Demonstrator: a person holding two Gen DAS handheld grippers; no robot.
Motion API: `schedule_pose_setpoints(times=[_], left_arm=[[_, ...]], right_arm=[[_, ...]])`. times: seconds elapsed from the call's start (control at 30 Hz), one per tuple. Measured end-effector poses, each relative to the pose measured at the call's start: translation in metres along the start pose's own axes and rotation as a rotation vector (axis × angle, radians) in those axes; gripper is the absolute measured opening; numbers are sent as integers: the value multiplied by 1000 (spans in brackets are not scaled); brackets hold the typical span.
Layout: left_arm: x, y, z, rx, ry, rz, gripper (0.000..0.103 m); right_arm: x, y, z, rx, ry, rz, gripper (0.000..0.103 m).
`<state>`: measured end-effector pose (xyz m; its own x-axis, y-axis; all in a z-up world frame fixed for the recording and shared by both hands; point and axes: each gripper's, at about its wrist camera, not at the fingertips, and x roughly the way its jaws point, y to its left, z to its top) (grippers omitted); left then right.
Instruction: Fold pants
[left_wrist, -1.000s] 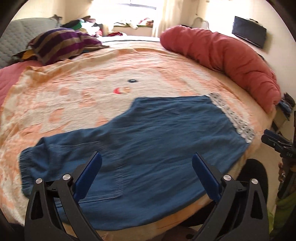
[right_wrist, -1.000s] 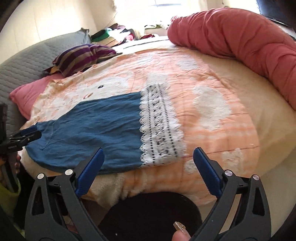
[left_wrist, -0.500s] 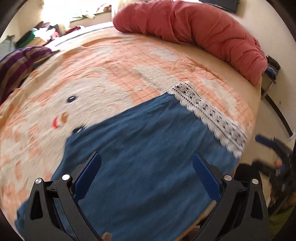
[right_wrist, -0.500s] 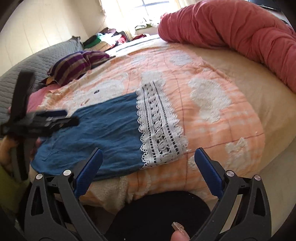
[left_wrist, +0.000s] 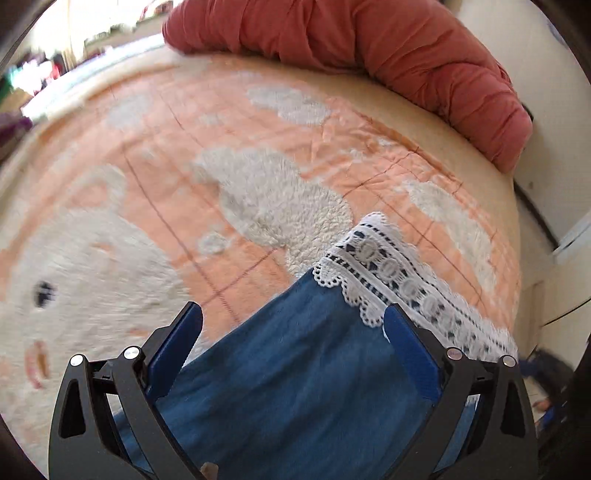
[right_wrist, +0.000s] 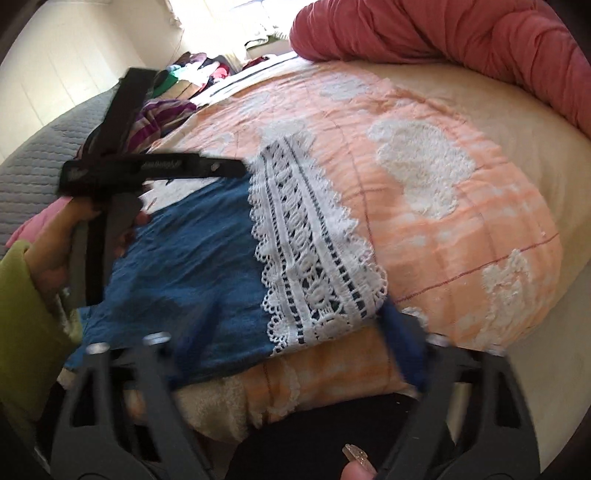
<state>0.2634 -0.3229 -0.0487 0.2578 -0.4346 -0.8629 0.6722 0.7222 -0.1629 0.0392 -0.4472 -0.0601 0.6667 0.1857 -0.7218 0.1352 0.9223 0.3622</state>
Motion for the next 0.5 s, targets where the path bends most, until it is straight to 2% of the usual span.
schedule_pose_setpoints(times=[0.1,0.17,0.23,0.3,0.33,0.37,0.43,0.5], left_arm=[[18,9,0,-36,21,-62,94],[20,10,-2,-37,10,-101,87],[19,11,-2,-47,-1,-157,67],[19,9,-1,-55,-1,-199,55],[19,6,-1,-50,-2,-208,47],[20,3,-1,-42,1,-218,43],[20,-3,-2,-22,3,-207,36],[20,-8,-2,-4,8,-180,25]], right_arm=[[-5,-3,0,18,-30,11,55],[-8,-6,1,34,-53,34,54],[-6,-8,4,42,-60,57,54],[-2,-8,5,45,-50,78,52],[1,-7,6,45,-45,97,47],[2,-5,6,44,-42,109,42],[5,-4,6,44,-34,139,25],[7,-2,6,36,-30,167,24]])
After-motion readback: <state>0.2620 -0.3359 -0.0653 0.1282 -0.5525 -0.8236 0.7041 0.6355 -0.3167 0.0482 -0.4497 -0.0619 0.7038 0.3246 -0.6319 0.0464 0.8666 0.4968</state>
